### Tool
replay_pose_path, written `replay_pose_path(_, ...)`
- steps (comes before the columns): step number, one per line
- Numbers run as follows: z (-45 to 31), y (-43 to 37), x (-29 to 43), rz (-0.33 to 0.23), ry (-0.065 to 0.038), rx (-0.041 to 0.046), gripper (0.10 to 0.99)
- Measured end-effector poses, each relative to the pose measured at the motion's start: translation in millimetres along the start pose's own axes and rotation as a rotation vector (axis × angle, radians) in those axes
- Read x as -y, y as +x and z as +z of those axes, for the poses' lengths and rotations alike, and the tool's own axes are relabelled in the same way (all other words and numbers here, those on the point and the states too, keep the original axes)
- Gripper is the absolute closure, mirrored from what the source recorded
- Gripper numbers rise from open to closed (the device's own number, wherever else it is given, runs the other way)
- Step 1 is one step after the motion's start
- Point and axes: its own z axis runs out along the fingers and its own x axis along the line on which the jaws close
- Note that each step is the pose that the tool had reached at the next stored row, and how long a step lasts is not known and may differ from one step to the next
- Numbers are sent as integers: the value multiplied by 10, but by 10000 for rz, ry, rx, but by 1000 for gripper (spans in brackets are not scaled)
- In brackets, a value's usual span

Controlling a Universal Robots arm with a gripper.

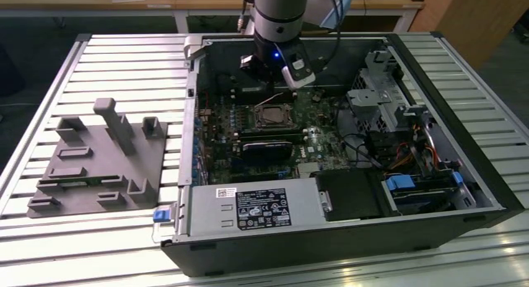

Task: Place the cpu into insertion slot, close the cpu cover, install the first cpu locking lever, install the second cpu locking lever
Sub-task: 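Install the first cpu locking lever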

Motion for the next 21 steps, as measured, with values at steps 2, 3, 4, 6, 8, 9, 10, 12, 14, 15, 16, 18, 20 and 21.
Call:
replay_pose_path(2,16,0,5,-12,70,48,980)
replay_pose_path(3,24,0,7,-16,116,64,980)
replay_pose_path(4,33,-1,9,-20,155,79,980)
replay_pose_path(6,56,-9,14,-23,196,94,980)
replay_pose_path(8,77,-21,18,-23,244,103,980)
replay_pose_path(9,86,-28,19,-23,275,107,980)
replay_pose_path(10,95,-38,18,-23,306,111,980)
replay_pose_path(12,112,-55,15,-24,381,120,980)
replay_pose_path(14,127,-72,11,-26,470,131,980)
replay_pose_path(15,136,-77,11,-27,512,136,980)
replay_pose_path(16,144,-80,11,-24,554,144,980)
replay_pose_path(18,158,-88,8,-26,646,156,980)
replay_pose_path(20,175,-92,-7,-29,741,165,980)
replay_pose_path(21,185,-92,-22,-32,787,170,980)
